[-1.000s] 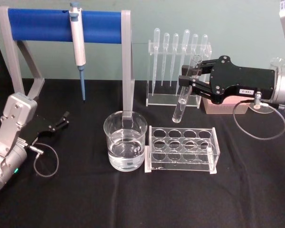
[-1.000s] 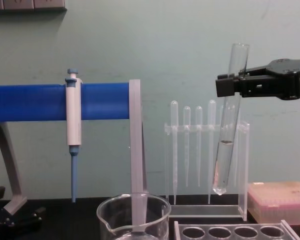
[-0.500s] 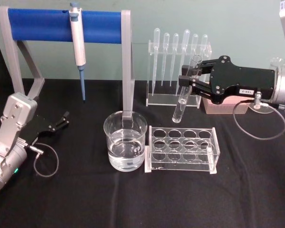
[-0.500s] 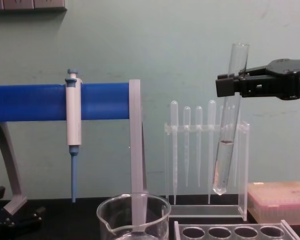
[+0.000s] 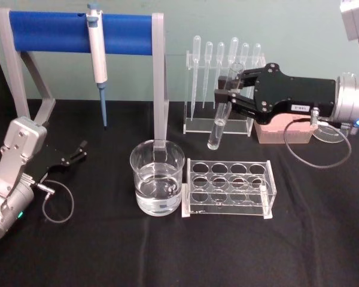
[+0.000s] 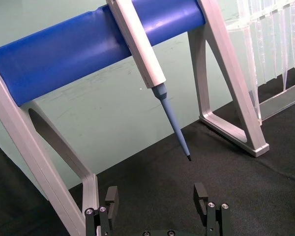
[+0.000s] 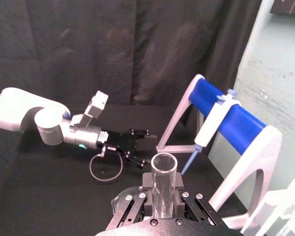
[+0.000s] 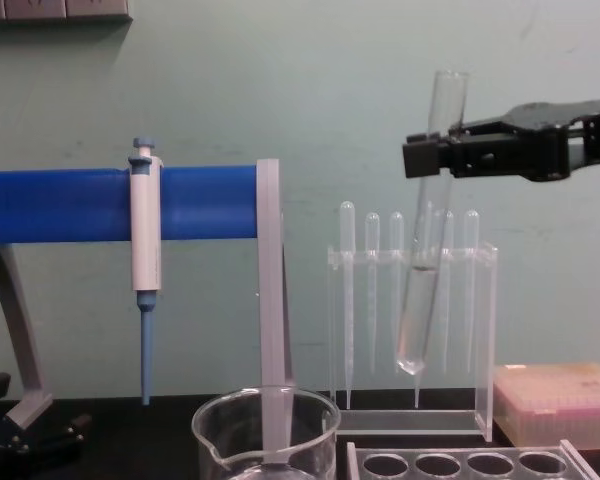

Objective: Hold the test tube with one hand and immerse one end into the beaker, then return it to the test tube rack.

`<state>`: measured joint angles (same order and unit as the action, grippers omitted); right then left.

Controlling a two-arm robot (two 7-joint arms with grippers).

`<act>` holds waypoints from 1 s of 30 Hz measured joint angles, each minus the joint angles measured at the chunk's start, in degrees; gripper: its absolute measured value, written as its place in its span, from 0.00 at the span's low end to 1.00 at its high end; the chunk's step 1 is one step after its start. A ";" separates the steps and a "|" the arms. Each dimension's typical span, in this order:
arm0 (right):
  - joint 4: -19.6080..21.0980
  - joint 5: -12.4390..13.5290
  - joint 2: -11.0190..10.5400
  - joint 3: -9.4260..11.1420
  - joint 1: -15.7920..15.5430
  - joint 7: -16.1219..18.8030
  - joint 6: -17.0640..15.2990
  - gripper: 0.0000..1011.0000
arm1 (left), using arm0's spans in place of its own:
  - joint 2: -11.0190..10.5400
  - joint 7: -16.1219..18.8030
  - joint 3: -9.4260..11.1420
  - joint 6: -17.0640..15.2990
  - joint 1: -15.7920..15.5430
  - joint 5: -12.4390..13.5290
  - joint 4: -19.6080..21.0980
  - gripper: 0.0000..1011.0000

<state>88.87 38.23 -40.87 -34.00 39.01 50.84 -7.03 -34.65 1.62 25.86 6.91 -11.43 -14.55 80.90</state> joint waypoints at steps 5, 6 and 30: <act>-0.64 0.19 1.14 -1.08 1.51 0.21 -0.02 0.23 | 0.00 0.00 0.00 0.00 0.00 0.00 0.00 0.99; -0.81 0.19 1.41 -1.34 1.90 0.27 0.01 0.23 | 0.00 0.00 0.00 0.00 0.00 0.00 0.00 0.99; -6.35 -1.81 8.87 -8.61 7.92 1.76 1.82 0.23 | 0.00 0.00 0.00 0.00 0.00 0.00 0.00 0.99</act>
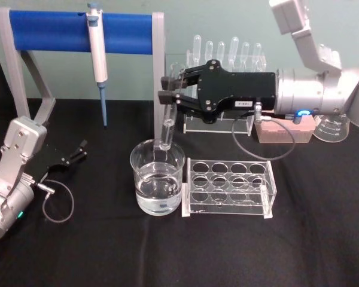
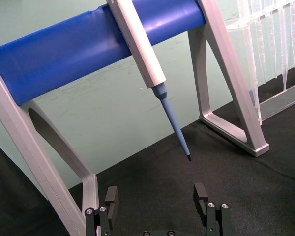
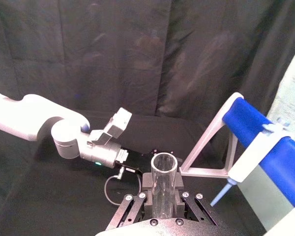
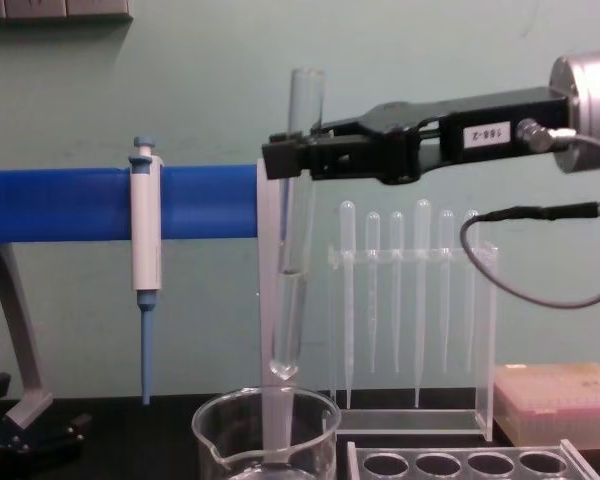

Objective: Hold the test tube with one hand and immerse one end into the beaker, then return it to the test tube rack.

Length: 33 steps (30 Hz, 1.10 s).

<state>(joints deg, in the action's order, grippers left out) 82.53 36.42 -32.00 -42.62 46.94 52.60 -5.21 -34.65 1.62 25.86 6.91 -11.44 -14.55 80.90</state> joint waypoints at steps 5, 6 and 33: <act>-1.69 -0.34 1.03 -0.95 -0.84 0.15 1.50 0.23 | 0.00 0.00 0.00 0.00 0.00 0.00 0.00 0.99; -1.91 -0.47 1.14 -1.07 -1.03 0.15 1.80 0.23 | 0.00 0.00 0.00 0.00 0.00 0.00 0.00 0.99; -9.21 -7.75 4.89 -2.11 -6.48 -1.55 8.92 0.23 | 0.00 0.00 0.00 0.00 0.00 0.00 0.00 0.99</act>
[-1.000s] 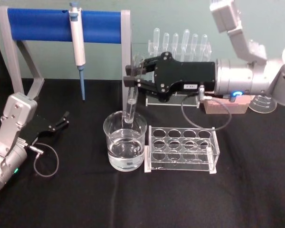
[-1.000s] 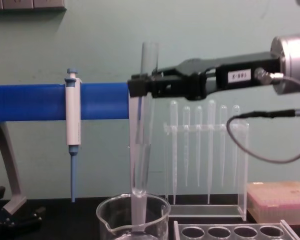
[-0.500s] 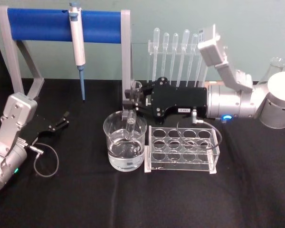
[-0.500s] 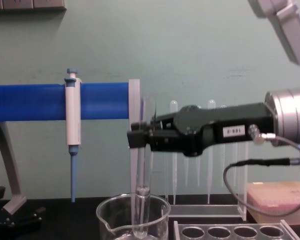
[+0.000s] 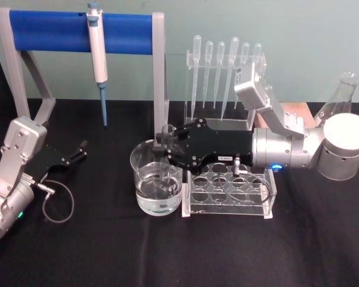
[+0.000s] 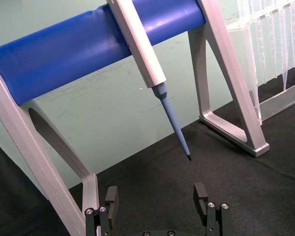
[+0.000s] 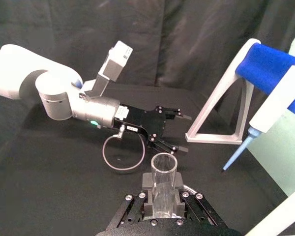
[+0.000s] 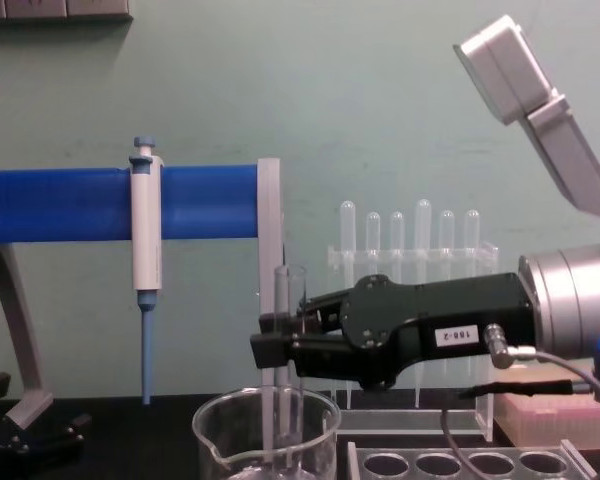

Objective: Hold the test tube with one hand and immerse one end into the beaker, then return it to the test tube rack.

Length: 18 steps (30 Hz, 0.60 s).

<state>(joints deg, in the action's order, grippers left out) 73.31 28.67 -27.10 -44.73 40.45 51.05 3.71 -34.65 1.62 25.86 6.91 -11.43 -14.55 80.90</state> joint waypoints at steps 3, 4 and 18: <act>-0.46 -0.57 0.27 0.27 -0.48 -0.32 0.43 0.23 | 0.00 0.00 0.00 0.00 0.00 0.00 0.00 0.99; -0.63 -0.70 0.35 0.36 -0.60 -0.41 0.52 0.23 | 0.00 0.00 0.00 0.00 0.00 0.00 0.00 0.99; -3.06 -2.52 2.01 1.36 -2.38 -0.67 1.89 0.23 | 0.00 0.00 0.00 0.00 0.00 0.00 0.00 0.99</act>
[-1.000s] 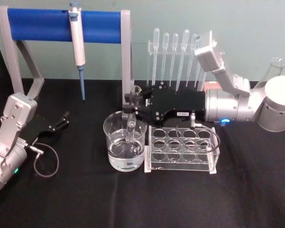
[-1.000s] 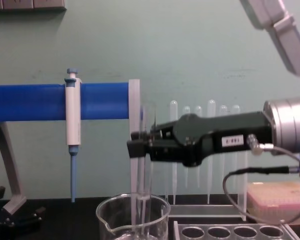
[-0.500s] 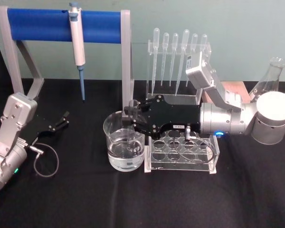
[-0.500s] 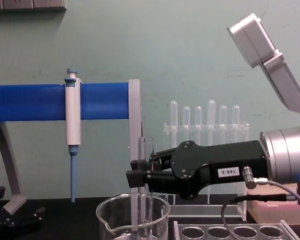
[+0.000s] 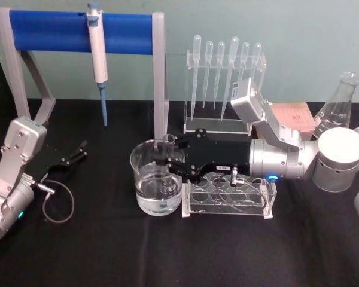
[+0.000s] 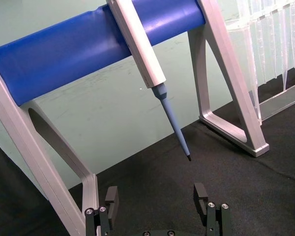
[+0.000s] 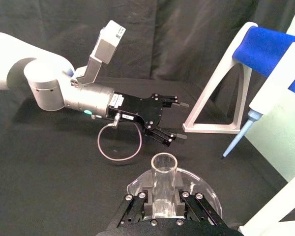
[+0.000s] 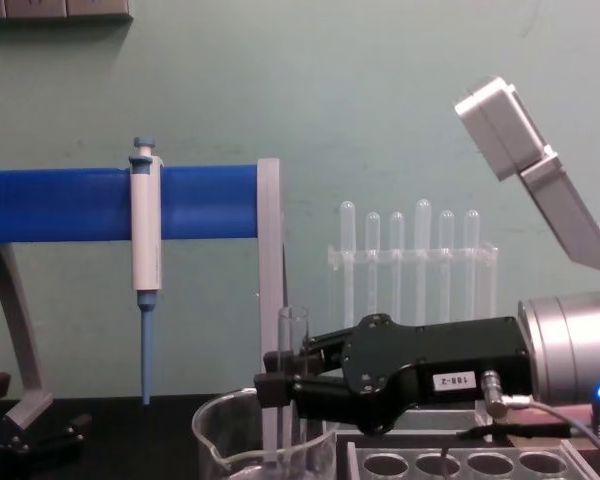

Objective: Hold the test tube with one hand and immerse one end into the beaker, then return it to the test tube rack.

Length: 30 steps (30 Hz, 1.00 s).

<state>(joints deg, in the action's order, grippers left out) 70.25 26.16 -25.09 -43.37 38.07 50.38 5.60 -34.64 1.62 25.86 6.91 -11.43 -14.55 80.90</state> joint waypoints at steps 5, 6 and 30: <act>-0.55 -0.31 0.64 0.25 -0.52 -0.22 0.28 0.23 | 0.00 0.00 0.00 0.00 0.00 0.00 0.00 0.99; -0.66 -0.35 0.74 0.31 -0.61 -0.28 0.29 0.23 | 0.00 0.00 0.00 0.00 0.00 0.00 0.00 0.99; -1.49 -1.03 1.41 0.78 -1.13 -0.87 0.20 0.23 | 0.00 0.00 0.00 0.00 0.00 0.00 0.00 0.99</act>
<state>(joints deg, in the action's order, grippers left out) 68.76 25.12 -23.68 -42.59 36.94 49.51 5.80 -34.65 1.62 25.86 6.91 -11.43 -14.55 80.90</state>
